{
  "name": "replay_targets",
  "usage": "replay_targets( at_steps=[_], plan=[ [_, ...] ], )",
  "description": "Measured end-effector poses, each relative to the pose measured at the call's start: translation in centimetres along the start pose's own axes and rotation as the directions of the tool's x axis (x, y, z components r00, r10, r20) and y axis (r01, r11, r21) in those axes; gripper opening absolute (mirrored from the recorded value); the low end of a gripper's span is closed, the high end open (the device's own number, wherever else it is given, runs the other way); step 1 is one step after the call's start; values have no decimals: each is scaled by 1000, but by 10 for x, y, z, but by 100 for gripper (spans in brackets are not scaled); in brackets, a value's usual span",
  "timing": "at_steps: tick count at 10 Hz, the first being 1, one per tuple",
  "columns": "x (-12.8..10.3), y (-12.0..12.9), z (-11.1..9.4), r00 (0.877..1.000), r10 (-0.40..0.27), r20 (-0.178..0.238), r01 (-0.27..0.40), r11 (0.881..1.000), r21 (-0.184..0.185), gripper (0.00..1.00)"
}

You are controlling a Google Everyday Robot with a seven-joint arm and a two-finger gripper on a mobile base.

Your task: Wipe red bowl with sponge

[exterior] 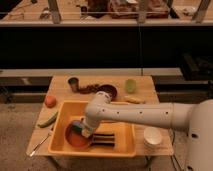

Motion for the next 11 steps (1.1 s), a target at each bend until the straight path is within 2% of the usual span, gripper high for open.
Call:
replay_targets(
  at_steps=[1, 3, 6, 8, 11],
  plan=[
    [1, 1, -1, 1000, -10, 14, 10, 1000, 1, 0],
    [20, -3, 4, 998, -40, 54, 39, 999, 14, 0],
    [35, 19, 10, 995, -27, 91, 26, 1000, 17, 0],
    [42, 18, 5, 996, -50, 69, 49, 999, 11, 0],
    [31, -12, -7, 995, -96, 16, 96, 995, 13, 0]
  ],
)
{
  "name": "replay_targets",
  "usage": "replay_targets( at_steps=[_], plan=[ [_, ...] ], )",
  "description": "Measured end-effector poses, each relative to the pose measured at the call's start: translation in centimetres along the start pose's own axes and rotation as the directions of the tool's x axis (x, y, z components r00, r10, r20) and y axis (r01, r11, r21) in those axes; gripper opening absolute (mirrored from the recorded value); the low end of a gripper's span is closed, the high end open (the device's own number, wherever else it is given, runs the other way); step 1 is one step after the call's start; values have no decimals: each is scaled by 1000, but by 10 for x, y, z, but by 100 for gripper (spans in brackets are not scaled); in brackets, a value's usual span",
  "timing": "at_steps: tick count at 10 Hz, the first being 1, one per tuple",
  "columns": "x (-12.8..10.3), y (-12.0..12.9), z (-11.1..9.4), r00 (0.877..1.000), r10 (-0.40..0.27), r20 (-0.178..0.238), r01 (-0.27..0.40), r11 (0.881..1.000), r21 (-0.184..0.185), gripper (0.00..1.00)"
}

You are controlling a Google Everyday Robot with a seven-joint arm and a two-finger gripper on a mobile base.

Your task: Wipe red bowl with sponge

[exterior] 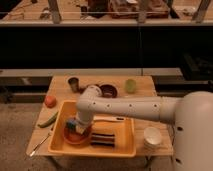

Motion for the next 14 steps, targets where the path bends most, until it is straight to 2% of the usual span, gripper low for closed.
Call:
replay_targets(
  at_steps=[1, 3, 5, 7, 8, 11, 12, 14],
  plan=[
    [-11, -17, -2, 1000, -9, -8, 9, 1000, 4, 0],
    [-27, -43, 6, 1000, -25, 9, 25, 1000, 19, 0],
    [-45, -48, 14, 1000, 0, 21, 0, 1000, 23, 0],
    [-65, -32, 13, 998, 50, 36, -50, 999, 13, 0],
    [-72, -13, 13, 996, 77, 45, -78, 997, 6, 0],
    [-83, 39, 7, 987, 154, 35, -153, 988, -13, 0],
    [-78, 56, 4, 984, 173, 27, -173, 985, -19, 0],
    [-64, 73, -2, 984, 176, 7, -176, 984, -34, 0]
  ],
)
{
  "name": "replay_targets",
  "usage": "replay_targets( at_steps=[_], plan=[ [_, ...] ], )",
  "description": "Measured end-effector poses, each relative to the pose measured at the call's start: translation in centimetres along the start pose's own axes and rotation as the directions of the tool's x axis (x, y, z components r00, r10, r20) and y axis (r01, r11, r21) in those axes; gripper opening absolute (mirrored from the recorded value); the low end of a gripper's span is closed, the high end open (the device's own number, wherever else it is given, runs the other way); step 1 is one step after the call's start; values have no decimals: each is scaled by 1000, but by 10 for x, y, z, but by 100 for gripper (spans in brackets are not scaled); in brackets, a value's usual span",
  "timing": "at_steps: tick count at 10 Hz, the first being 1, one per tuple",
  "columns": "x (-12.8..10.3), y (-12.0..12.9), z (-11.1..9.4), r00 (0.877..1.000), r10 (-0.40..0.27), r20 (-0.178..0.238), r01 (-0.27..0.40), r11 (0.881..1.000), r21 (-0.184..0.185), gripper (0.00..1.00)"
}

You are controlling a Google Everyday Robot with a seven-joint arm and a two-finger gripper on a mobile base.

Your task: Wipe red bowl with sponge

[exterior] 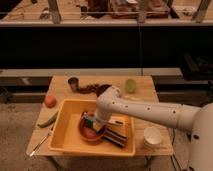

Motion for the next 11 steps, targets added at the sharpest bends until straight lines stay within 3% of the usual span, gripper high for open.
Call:
replay_targets(
  at_steps=[5, 8, 11],
  plan=[
    [52, -37, -11, 994, -105, -32, 104, 994, -11, 0],
    [54, -51, -5, 990, -137, -26, 137, 991, 3, 0],
    [37, -64, -1, 989, -145, -7, 145, 989, 13, 0]
  ],
)
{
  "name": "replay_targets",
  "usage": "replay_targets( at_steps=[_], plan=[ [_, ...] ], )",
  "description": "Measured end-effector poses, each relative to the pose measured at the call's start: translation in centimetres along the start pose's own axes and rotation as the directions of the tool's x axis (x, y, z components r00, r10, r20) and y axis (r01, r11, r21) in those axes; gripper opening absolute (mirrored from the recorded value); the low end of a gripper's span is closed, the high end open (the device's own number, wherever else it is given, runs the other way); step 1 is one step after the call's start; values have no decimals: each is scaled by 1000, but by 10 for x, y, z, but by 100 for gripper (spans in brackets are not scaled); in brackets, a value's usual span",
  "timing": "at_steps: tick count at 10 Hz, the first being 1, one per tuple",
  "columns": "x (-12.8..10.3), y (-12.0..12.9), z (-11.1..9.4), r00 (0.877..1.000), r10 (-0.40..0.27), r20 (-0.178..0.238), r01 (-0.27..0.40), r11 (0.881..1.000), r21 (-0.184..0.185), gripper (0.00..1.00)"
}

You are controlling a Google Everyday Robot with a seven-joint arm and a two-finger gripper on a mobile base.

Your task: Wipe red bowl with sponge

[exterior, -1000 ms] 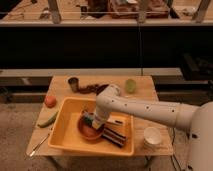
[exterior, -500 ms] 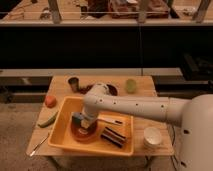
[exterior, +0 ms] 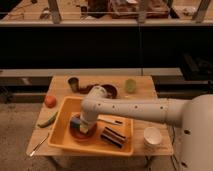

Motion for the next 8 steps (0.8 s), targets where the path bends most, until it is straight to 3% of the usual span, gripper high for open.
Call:
replay_targets(
  at_steps=[4, 8],
  plan=[
    [-43, 13, 1, 996, 68, 49, -68, 998, -10, 0],
    [-57, 41, 5, 988, 143, 58, -141, 990, -28, 0]
  ],
)
